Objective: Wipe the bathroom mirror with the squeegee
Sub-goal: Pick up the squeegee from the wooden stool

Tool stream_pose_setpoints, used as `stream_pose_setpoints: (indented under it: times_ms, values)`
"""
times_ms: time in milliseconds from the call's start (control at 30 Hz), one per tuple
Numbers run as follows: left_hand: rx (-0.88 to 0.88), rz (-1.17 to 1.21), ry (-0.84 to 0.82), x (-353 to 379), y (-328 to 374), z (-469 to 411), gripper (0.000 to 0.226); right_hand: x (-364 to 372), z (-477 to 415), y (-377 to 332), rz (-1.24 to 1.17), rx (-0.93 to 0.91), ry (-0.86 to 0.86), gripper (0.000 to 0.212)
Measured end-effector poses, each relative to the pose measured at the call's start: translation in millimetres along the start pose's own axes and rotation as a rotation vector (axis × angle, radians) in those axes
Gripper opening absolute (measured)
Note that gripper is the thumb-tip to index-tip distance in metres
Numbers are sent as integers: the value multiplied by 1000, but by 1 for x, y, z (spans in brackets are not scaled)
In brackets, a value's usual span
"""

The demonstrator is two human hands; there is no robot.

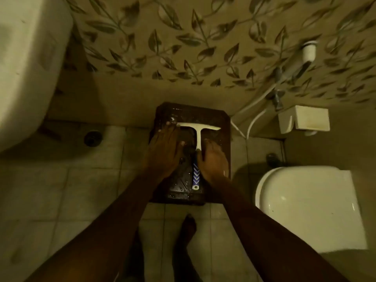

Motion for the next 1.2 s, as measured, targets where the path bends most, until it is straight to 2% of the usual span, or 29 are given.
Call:
stream_pose_setpoints:
  times_ms: [67,200,300,367,400,500,667,767,833,1000,1200]
  values:
    - [-27,36,-38,13,-7,-1,62,9,-2,5,-73,104,-46,50]
    - [-54,35,-99,33,-16,4,52,32,-5,5,-452,314,-226,38]
    - [-95,73,-116,27,-14,6,46,40,-13,4,-635,438,-183,30]
    - [-116,121,-113,16,-11,6,44,34,-14,-1,-774,528,-178,12]
    - [-121,143,-97,6,-8,6,43,25,-12,-6,-805,524,-160,5]
    - [-146,205,-53,-30,0,13,42,-13,-3,-26,-876,449,-77,2]
    - [-186,239,98,-117,22,46,32,-90,27,-86,-952,238,2,19]
    - [-222,231,204,-172,32,74,35,-133,51,-126,-961,87,35,21]
    - [-229,222,266,-205,32,94,36,-155,66,-151,-976,61,46,21]
    - [-189,188,409,-282,3,138,42,-176,101,-219,-1022,17,90,22]
    - [-88,98,547,-387,-60,185,35,-180,141,-332,-1147,-22,174,21]
Point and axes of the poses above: each hand's wrist, its own z-axis away from the middle knuckle, its own x-axis out of the palm, y = z × x, the point moved 4 cm from there along -z, towards the middle knuckle, and after that the axes turned 1 degree about -z, right-handed, at the moved point
